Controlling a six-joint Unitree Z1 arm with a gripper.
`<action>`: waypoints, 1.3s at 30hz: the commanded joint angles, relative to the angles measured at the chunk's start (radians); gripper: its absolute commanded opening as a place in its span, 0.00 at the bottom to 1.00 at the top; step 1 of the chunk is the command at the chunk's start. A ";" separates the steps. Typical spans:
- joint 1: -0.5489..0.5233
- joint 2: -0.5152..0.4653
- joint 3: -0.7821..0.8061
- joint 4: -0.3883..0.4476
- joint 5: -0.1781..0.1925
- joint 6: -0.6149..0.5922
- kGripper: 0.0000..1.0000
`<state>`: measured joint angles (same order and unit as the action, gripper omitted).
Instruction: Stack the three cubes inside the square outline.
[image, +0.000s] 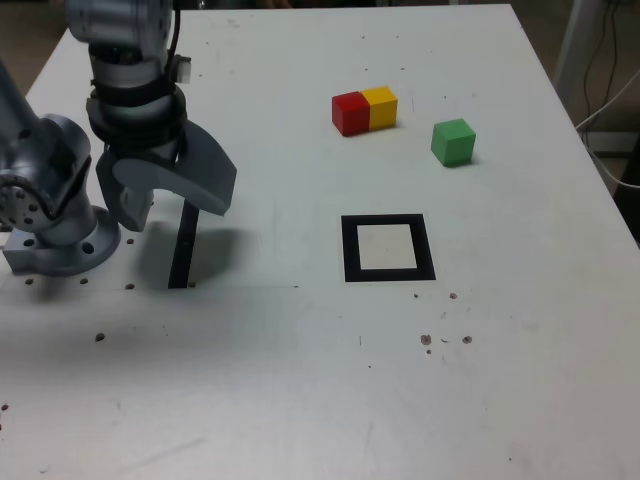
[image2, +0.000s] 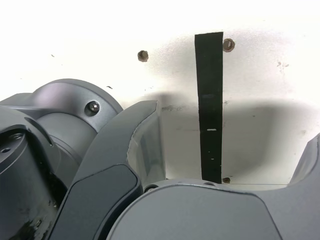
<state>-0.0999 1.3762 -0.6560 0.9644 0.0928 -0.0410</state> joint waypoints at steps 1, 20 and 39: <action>-0.001 0.001 0.001 -0.003 0.003 -0.005 1.00; 0.008 0.004 -0.171 0.115 0.018 0.044 0.99; 0.351 0.182 -0.486 0.228 0.099 0.590 0.98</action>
<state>0.2264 1.5332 -1.1064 1.1854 0.1854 0.5050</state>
